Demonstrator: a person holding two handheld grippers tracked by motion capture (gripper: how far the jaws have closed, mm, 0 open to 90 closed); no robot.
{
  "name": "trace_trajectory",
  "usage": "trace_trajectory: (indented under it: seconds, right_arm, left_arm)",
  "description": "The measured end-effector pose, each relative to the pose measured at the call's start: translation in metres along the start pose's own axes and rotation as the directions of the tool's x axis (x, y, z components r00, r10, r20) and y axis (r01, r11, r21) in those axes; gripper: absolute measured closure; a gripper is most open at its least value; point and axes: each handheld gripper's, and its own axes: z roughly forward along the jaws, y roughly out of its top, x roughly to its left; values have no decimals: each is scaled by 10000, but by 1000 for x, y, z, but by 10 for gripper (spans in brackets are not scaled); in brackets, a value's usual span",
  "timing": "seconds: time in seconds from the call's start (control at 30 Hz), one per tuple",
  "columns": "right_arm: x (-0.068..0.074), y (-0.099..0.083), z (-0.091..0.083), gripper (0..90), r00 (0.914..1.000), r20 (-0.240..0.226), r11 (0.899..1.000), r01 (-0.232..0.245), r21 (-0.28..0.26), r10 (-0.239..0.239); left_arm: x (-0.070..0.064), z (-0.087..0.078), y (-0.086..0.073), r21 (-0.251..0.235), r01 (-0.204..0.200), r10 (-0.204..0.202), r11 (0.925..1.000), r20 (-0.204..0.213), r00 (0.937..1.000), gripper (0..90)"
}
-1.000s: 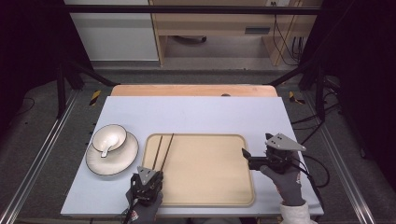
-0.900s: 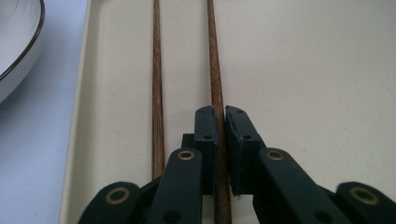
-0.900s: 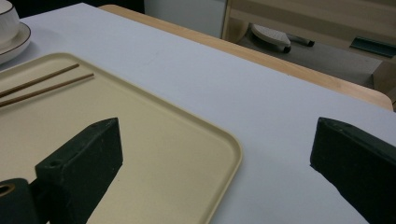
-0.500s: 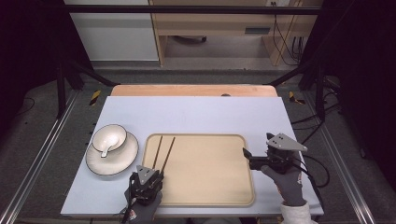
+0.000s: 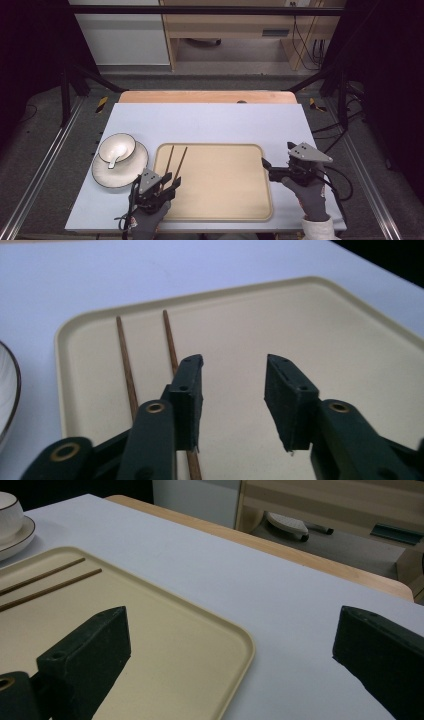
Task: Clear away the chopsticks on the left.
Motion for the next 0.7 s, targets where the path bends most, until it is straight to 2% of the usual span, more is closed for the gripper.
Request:
trace_trajectory:
  seconds: [0.03,0.07,0.1,0.17,0.33,0.5,0.7]
  right_arm:
    - [-1,0,-1,22,10000,9,10000,-9,-18,9]
    - [-1,0,-1,22,10000,9,10000,-9,-18,9]
    - [-2,0,-2,21,10000,-7,10000,-13,-56,13]
    - [-2,1,-3,20,10000,-4,9999,-60,-88,60]
    - [-4,1,-5,17,10000,27,9999,-92,-131,93]
    - [-5,1,-6,17,9999,37,9998,-94,-147,95]
    - [-4,0,-3,14,10000,1,10000,-68,1,68]
  left_arm:
    - [2,-2,3,-75,-75,76,9999,88,9999,531]
    - [4,-5,7,-92,-193,194,9998,132,9997,531]
    - [9,-9,13,18,-462,461,9989,148,9988,457]
    - [14,-14,17,167,-691,688,9975,217,9974,402]
    - [25,-27,19,148,-1176,1171,9929,308,9926,309]
    - [43,-38,14,-32,-943,943,9955,514,9942,272]
    - [60,-42,6,39,-690,689,9976,285,9972,257]
